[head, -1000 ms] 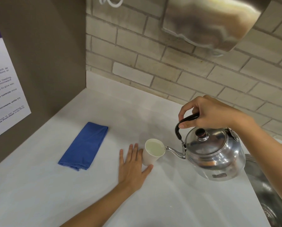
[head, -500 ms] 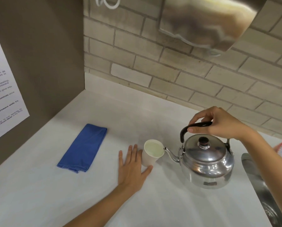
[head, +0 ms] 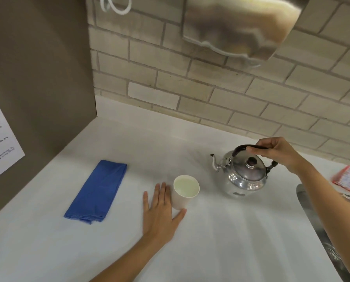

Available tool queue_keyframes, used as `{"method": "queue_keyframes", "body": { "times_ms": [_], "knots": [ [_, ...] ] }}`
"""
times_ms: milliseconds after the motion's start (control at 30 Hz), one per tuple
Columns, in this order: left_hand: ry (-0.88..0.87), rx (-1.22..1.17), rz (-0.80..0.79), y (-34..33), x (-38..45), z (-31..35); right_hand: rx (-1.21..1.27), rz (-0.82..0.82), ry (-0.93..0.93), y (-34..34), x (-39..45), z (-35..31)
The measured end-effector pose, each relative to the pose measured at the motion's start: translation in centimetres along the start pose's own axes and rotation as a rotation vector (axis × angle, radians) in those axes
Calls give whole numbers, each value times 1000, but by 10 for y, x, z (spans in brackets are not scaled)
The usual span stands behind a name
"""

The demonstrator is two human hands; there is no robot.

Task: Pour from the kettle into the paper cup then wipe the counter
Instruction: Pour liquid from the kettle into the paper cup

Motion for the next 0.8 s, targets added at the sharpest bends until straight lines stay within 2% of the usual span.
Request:
{"method": "queue_keyframes", "body": {
  "times_ms": [200, 400, 800],
  "knots": [
    [-8, 25, -14, -1, 0, 0, -9, 74, -65, 11, 39, 19],
    [-21, 39, -20, 0, 0, 1, 90, 89, -131, 17, 62, 38],
    [-37, 19, 9, 2, -1, 2, 67, 157, -137, 8, 74, 49]
  ]
}}
Point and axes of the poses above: each hand's wrist, its own x-axis towards the middle knuckle, its own y-axis out of the back of the hand, z = x × y, the point moved 2 cm from there along x, towards the middle knuckle, and after that the axes turned 4 degrees about -y, right-handed, at the moved point
